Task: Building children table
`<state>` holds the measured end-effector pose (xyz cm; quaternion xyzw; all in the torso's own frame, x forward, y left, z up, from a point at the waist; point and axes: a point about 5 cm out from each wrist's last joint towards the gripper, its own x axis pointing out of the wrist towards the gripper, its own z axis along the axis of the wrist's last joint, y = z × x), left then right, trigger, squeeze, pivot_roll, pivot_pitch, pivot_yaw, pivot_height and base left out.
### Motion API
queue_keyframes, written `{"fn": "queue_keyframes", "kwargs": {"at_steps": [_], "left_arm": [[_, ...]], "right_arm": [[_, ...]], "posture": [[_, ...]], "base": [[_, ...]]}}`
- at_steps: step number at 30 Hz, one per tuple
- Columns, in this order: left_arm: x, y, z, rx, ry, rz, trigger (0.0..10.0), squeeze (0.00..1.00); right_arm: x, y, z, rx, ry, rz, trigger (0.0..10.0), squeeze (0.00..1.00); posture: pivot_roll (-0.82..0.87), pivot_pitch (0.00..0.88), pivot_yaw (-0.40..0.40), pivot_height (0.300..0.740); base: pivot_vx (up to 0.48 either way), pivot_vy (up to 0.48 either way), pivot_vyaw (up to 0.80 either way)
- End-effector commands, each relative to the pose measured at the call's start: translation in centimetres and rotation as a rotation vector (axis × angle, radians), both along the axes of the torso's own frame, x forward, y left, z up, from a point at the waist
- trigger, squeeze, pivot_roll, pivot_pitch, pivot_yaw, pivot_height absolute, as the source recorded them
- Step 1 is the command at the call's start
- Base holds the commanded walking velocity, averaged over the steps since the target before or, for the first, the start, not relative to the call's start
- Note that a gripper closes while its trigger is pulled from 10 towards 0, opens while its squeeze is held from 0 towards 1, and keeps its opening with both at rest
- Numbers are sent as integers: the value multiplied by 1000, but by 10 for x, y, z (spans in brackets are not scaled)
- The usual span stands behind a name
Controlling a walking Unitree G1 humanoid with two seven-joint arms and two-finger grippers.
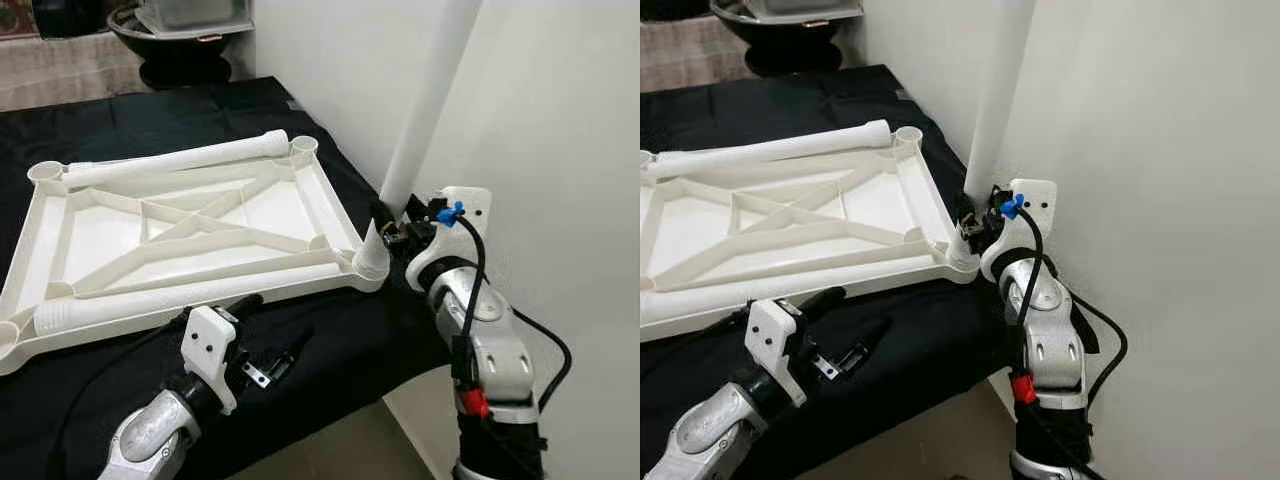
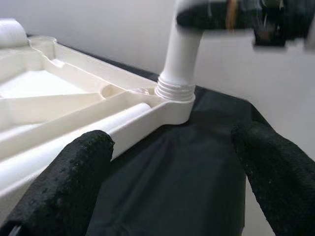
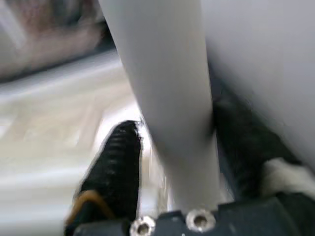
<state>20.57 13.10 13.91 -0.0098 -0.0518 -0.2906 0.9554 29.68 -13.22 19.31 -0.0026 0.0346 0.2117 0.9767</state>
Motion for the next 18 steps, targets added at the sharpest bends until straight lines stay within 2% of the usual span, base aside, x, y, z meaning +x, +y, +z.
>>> {"fn": "queue_keyframes", "kwargs": {"at_steps": [1, 2, 6, 11, 12, 18], "left_arm": [[-6, -3, 3, -8, -3, -25, 10000, 0], [-6, -3, 3, -8, -3, -25, 10000, 0], [-15, -4, 9, -10, -7, -31, 10000, 0], [-20, -3, 12, -7, -6, -33, 10000, 0], [-25, -3, 14, -4, 1, -40, 10000, 0], [-32, -1, 17, 1, 14, -47, 10000, 0]], "right_arm": [[-12, 18, 9, 74, -9, 424, 10000, 1000], [-12, 18, 9, 74, -9, 424, 10000, 1000], [10, -15, 21, -38, -81, 508, 10000, 1000], [21, -23, 28, -78, -121, 532, 10000, 1000], [29, -25, 33, -80, -139, 572, 10000, 1000], [41, -26, 43, -85, -168, 615, 10000, 1000]], "posture": [[-25, 137, -84, 740], [-25, 137, -84, 740], [5, 198, -71, 740], [38, 242, -54, 740], [58, 262, -42, 740], [87, 285, -27, 740]], "base": [[0, 0, 0], [0, 0, 0], [0, 0, 0], [0, 0, 0], [0, 0, 0], [0, 0, 0]]}}
